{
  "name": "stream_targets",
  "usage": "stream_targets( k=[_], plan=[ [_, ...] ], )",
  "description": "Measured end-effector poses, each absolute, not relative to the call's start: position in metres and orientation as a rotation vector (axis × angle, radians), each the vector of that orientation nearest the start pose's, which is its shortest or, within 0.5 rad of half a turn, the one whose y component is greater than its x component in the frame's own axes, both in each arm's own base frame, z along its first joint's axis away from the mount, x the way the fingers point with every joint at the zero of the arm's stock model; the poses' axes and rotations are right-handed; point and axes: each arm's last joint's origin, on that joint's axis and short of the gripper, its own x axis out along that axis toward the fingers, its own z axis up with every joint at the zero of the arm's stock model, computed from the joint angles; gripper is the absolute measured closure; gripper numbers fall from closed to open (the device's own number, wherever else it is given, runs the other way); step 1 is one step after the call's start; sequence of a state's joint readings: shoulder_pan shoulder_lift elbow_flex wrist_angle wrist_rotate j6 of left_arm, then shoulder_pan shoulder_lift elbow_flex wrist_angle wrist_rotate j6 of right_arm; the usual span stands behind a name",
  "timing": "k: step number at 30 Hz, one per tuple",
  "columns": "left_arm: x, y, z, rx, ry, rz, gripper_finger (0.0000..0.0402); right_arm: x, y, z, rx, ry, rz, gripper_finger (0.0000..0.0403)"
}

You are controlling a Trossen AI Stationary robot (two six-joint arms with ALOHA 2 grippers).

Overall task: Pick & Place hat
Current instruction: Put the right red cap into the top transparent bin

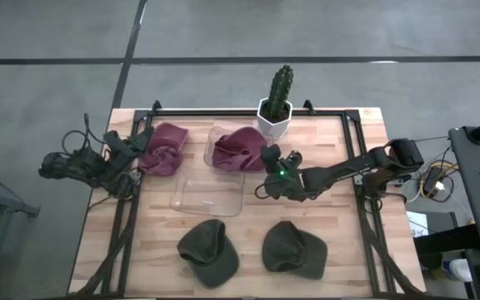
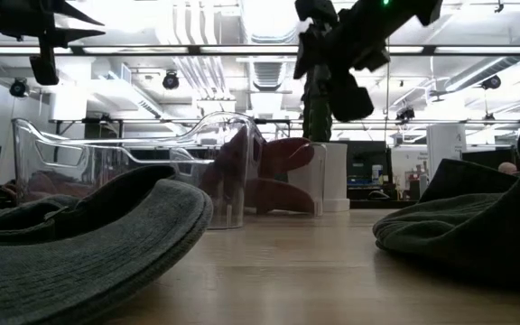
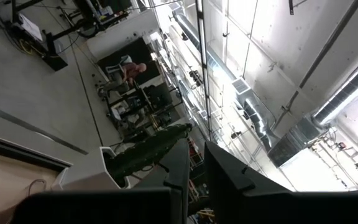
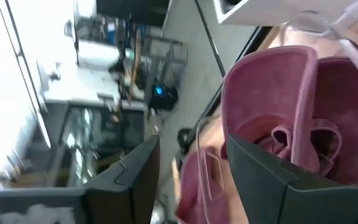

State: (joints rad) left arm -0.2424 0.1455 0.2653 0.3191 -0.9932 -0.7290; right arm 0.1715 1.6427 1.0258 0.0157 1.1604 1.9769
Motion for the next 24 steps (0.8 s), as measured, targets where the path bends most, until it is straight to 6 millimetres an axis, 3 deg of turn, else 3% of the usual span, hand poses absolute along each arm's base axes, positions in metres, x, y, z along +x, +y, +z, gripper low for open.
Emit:
stream_targets(
  k=[5,14,16,20,24],
  plan=[
    [0.074,0.007,0.266,-0.946,-0.628,0.579,0.0358,0.332,0.032,0.248,1.27,-0.386,-0.969,0.0223],
    [0.074,0.006,0.266,-0.946,-0.627,0.575,0.0358,0.318,0.008,0.283,0.975,0.014,-0.73,0.0244],
    [0.074,0.006,0.266,-0.947,-0.628,0.575,0.0358,0.315,0.0,0.284,0.986,0.054,-0.719,0.0247],
    [0.074,0.007,0.266,-0.948,-0.628,0.575,0.0358,0.307,-0.013,0.273,1.18,0.09,-0.838,0.0252],
    [0.074,0.007,0.266,-0.948,-0.629,0.577,0.0358,0.306,-0.016,0.267,1.226,0.114,-0.873,0.0257]
  ],
)
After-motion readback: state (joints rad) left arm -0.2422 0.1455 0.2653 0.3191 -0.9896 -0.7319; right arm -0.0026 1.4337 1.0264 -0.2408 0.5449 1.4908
